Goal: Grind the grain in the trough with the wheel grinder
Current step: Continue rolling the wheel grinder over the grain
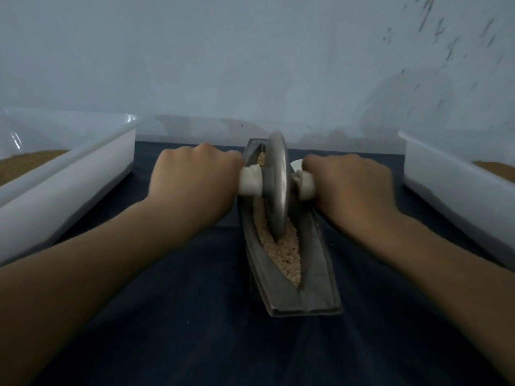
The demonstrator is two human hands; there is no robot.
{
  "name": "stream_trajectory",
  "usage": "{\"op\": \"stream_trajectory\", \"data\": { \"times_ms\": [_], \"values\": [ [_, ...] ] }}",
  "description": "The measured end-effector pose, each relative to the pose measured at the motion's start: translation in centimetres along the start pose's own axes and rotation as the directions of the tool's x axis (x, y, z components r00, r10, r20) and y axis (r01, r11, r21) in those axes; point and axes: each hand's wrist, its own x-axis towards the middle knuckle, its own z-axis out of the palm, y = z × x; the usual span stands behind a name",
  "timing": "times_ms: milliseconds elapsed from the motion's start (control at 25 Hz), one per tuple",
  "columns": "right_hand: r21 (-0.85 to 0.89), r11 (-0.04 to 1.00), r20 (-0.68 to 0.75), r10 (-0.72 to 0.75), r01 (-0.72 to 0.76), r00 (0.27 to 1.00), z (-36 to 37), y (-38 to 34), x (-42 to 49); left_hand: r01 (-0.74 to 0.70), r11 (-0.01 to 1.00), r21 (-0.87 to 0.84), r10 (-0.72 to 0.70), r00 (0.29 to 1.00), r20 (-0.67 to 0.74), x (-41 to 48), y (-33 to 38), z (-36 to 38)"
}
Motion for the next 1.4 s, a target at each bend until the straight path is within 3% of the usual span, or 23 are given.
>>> {"op": "stream_trajectory", "data": {
  "times_ms": [120, 200, 280, 360, 440, 480, 560, 680, 800, 880, 1000, 1040, 1120, 1280, 1400],
  "values": [
    [0.105, 0.989, 0.177, 0.082, -0.102, 0.981, 1.4, -0.8, 5.2, 0.116, 0.992, -0.045, -0.109, 0.983, 0.151, 4.5, 0.5, 0.7],
    [0.128, 0.987, 0.231, 0.062, -0.094, 0.971, 0.9, -0.4, 5.0, 0.097, 0.995, -0.037, -0.09, 0.982, 0.169, 4.8, 0.7, 0.3],
    [0.118, 0.993, 0.16, -0.038, 0.019, 0.986, -0.3, 0.5, 1.9, 0.027, 0.998, -0.055, -0.02, 0.991, 0.129, 2.2, -0.1, -0.4],
    [0.061, 0.99, 0.021, -0.126, 0.124, 0.992, -1.9, 1.0, -2.0, -0.086, 0.995, -0.056, 0.085, 0.996, -0.026, -1.6, -1.0, -1.2],
    [0.068, 0.99, -0.099, -0.117, 0.124, 0.988, -2.6, 1.5, -3.9, -0.151, 0.986, -0.066, 0.139, 0.976, -0.165, -2.8, -1.5, -1.8],
    [0.058, 0.993, -0.101, -0.093, 0.099, 0.991, -2.2, 1.5, -3.6, -0.138, 0.989, -0.057, 0.127, 0.979, -0.159, -2.3, -1.3, -1.6],
    [-0.019, 0.999, -0.06, -0.039, 0.038, 0.997, -0.7, 0.2, -1.1, -0.029, 0.999, -0.023, 0.029, 1.0, -0.012, -0.4, -0.4, -0.4],
    [0.027, 0.998, 0.118, 0.057, -0.061, 0.991, 0.9, -1.0, 5.0, 0.14, 0.983, -0.12, -0.116, 0.975, 0.188, 4.3, 0.1, 1.2],
    [0.076, 0.997, 0.24, 0.014, -0.033, 0.971, 0.1, -0.6, 5.3, 0.101, 0.989, -0.112, -0.068, 0.962, 0.264, 4.7, -0.1, 0.5],
    [0.094, 0.994, 0.146, -0.07, 0.056, 0.987, -0.9, 0.2, 1.6, 0.01, 0.993, -0.121, 0.015, 0.979, 0.202, 1.7, -0.8, -0.2],
    [0.091, 0.989, -0.097, -0.107, 0.116, 0.989, -2.4, 1.3, -3.0, -0.156, 0.985, -0.068, 0.149, 0.984, -0.093, -2.1, -1.6, -1.4],
    [0.102, 0.987, -0.119, -0.111, 0.123, 0.987, -2.0, 1.6, -2.9, -0.158, 0.987, -0.027, 0.152, 0.979, -0.136, -1.9, -1.6, -1.5],
    [0.059, 0.995, -0.049, -0.082, 0.085, 0.995, -0.6, 0.9, -1.7, -0.085, 0.996, 0.041, 0.086, 0.996, -0.035, -0.6, -0.7, -0.5],
    [0.101, 0.991, 0.156, 0.073, -0.09, 0.985, 1.5, -0.7, 4.9, 0.091, 0.995, -0.027, -0.089, 0.994, 0.06, 4.6, 0.4, 1.3],
    [0.081, 0.997, 0.204, -0.036, 0.019, 0.978, -0.1, -0.2, 3.8, 0.039, 0.995, -0.096, -0.027, 0.992, 0.125, 3.2, -0.2, 0.6]
  ]
}}
